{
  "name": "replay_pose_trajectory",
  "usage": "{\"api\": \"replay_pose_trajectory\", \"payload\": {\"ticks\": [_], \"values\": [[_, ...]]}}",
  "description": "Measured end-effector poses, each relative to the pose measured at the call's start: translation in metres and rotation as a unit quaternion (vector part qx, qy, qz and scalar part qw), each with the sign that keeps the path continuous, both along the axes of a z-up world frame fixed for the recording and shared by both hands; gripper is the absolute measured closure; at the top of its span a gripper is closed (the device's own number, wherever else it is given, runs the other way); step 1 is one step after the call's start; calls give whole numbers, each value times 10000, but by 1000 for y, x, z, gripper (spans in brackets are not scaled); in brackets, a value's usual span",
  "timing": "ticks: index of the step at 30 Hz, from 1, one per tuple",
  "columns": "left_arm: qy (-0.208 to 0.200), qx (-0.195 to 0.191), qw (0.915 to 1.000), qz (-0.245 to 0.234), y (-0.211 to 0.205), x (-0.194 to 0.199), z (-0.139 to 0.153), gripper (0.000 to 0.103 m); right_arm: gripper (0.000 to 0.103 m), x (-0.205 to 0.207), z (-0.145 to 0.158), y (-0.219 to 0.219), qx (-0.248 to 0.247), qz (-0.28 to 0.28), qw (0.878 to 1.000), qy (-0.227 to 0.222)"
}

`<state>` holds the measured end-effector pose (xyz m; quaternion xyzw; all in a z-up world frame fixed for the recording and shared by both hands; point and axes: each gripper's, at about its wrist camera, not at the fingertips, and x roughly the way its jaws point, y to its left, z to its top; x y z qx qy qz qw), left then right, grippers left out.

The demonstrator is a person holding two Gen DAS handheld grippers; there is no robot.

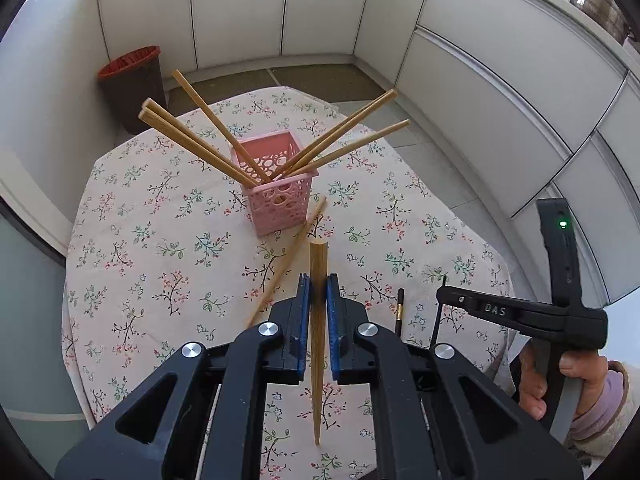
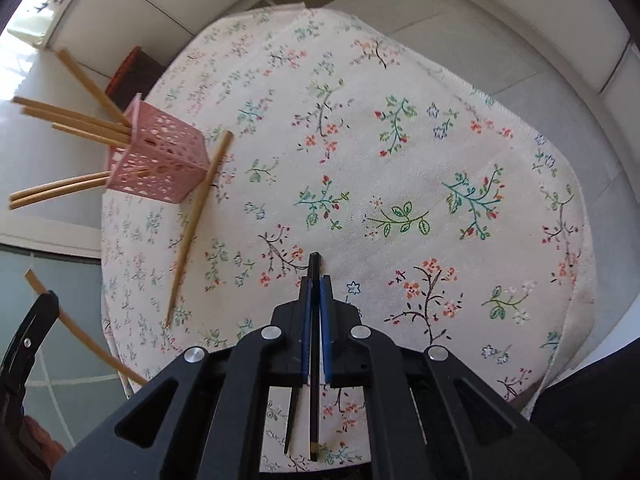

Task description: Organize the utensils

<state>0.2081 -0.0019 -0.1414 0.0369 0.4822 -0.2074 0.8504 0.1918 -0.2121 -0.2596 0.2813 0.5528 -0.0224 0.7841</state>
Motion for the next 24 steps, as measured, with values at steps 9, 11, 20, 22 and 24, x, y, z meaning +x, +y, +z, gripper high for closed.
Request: {"api": "replay_pose_trajectory", "payload": {"ticks": [9, 11, 20, 22, 24], "values": [[-620, -353, 9968, 350, 15, -45, 37, 96, 99, -45, 94, 14, -470, 817, 9864, -1350], [-734, -348, 9959, 392, 15, -52, 45, 96, 99, -52, 112, 16, -607, 897, 9816, -1572], [-1453, -414, 9874, 478, 13, -49, 114, 96, 99, -45, 207, -9, -472, 576, 9646, -2531], [-1589, -473, 9847, 528, 12, -43, 129, 96, 99, -35, 230, -16, -355, 522, 9605, -2710], [-1731, -493, 9820, 574, 9, -36, 142, 96, 99, -24, 250, -20, -221, 548, 9567, -2852]]}}
